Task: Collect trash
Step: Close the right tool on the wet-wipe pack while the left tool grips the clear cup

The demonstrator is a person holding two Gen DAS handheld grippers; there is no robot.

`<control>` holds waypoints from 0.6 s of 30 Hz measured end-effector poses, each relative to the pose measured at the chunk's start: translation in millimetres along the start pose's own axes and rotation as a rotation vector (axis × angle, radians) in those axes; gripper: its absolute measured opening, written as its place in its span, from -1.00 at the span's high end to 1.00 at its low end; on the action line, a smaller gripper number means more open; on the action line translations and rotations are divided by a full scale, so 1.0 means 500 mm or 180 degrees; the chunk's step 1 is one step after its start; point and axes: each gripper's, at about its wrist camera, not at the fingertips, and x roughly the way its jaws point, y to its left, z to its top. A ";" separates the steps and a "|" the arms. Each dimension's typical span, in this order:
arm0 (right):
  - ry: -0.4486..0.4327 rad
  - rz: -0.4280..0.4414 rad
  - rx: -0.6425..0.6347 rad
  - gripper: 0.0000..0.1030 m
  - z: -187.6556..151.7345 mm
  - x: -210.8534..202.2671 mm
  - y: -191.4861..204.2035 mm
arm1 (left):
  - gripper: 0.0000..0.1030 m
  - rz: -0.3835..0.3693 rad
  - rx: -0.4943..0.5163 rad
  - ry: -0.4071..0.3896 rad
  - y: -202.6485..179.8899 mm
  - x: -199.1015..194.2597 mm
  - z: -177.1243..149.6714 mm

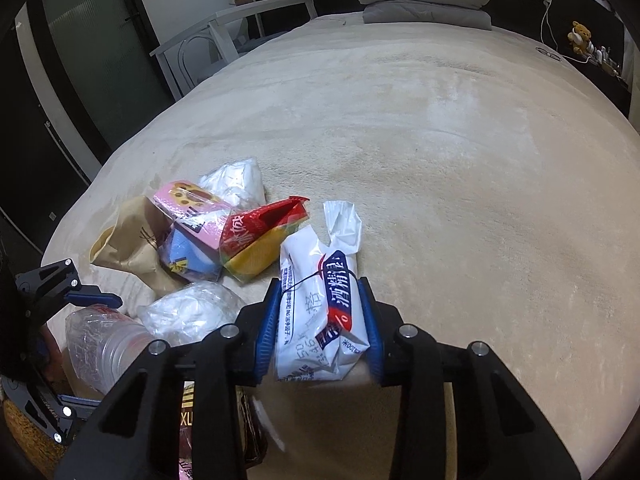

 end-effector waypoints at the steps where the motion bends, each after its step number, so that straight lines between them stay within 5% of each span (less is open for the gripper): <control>1: -0.0007 0.0000 0.0002 0.27 -0.001 -0.003 0.000 | -0.61 0.0005 -0.0005 -0.0017 -0.003 -0.002 0.000; 18: -0.0223 -0.0079 0.0166 0.27 -0.036 -0.098 0.011 | -0.61 0.0163 -0.0291 -0.0375 -0.003 -0.088 0.002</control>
